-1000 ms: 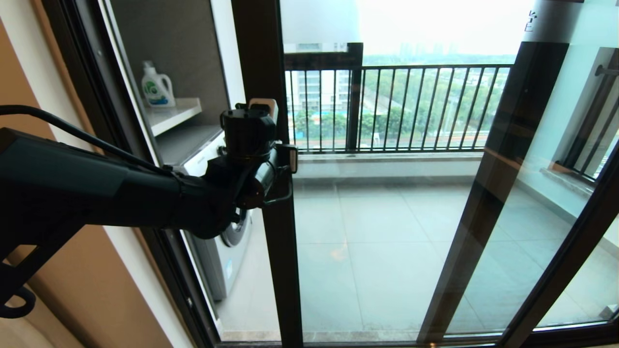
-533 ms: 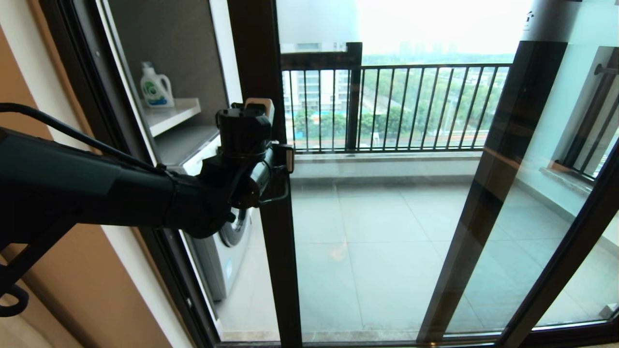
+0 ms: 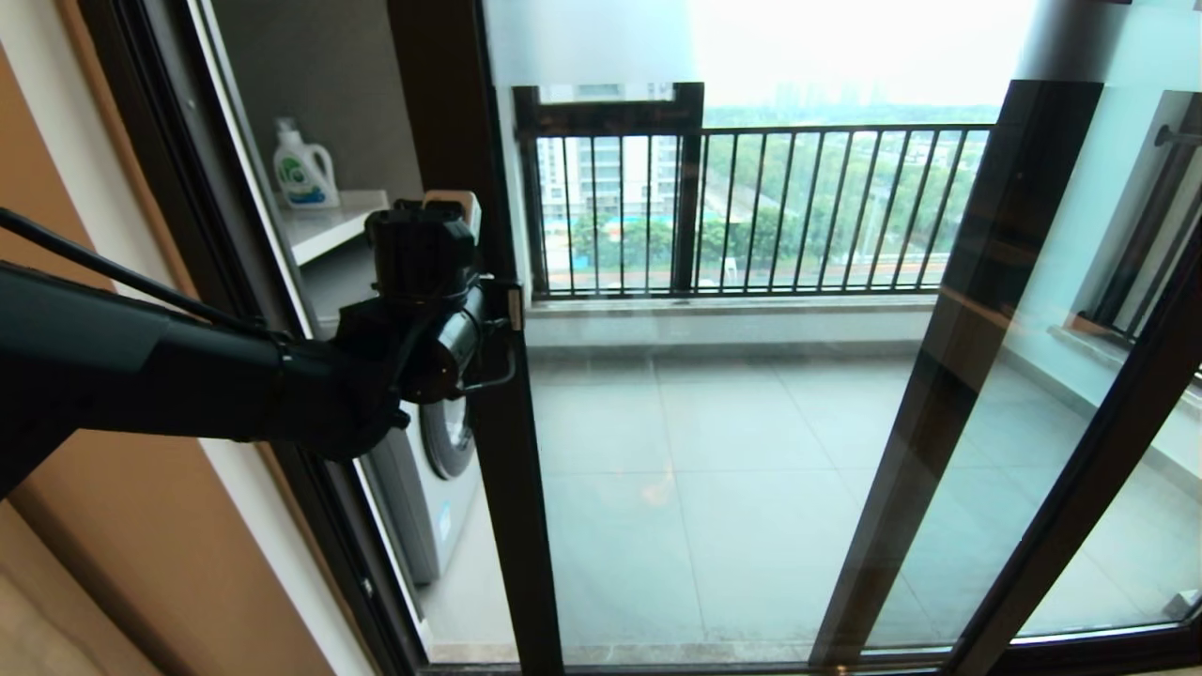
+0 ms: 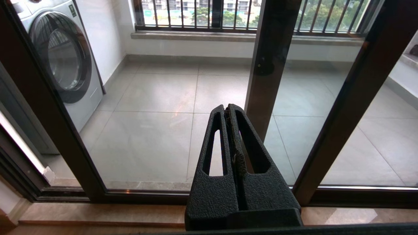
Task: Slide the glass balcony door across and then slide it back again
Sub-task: Close the slid door
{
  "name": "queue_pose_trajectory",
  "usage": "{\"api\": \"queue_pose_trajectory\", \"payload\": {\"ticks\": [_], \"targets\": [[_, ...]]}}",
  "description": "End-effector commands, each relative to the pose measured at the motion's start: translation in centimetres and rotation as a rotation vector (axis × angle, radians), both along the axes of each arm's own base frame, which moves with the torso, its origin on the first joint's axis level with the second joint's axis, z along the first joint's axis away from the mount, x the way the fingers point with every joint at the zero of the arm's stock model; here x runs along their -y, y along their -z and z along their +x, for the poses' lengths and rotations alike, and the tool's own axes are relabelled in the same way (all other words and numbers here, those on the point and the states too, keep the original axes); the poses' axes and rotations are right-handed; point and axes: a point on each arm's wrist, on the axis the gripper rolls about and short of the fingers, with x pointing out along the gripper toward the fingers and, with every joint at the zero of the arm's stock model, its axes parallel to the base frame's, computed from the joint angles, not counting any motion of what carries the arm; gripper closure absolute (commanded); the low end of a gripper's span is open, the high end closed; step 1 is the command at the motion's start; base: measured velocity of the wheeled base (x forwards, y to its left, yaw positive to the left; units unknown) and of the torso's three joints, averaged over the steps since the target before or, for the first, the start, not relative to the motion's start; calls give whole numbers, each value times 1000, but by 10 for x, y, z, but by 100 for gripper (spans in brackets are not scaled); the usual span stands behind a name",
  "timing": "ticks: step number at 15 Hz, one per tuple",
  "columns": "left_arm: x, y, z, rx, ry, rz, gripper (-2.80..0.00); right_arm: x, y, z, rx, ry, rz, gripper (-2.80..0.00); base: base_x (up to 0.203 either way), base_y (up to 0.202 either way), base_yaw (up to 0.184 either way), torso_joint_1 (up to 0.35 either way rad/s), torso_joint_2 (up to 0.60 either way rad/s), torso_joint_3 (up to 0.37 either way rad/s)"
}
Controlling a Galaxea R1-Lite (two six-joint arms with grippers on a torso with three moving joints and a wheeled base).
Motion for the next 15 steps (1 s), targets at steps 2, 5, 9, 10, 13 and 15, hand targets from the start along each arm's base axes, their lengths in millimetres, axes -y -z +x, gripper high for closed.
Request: {"api": "queue_pose_trajectory", "payload": {"ticks": [2,5,9,10,13,15], "targets": [[-8,-12,-14,25,4,-13,0,0,1,0,-3,-1,-1,0,0,0,0,0,0,0],[-20,-16,-15,90,-18,-35,0,0,1,0,-3,-1,-1,0,0,0,0,0,0,0],[-26,-16,-21,88,-25,-33,0,0,1,0,-3,-1,-1,0,0,0,0,0,0,0],[-31,-14,-19,81,-37,-29,0,0,1,0,-3,-1,-1,0,0,0,0,0,0,0],[-54,-12,-31,58,-29,-23,0,0,1,0,-3,-1,-1,0,0,0,0,0,0,0],[-85,-10,-42,39,22,-25,0,0,1,0,-3,-1,-1,0,0,0,0,0,0,0]]}}
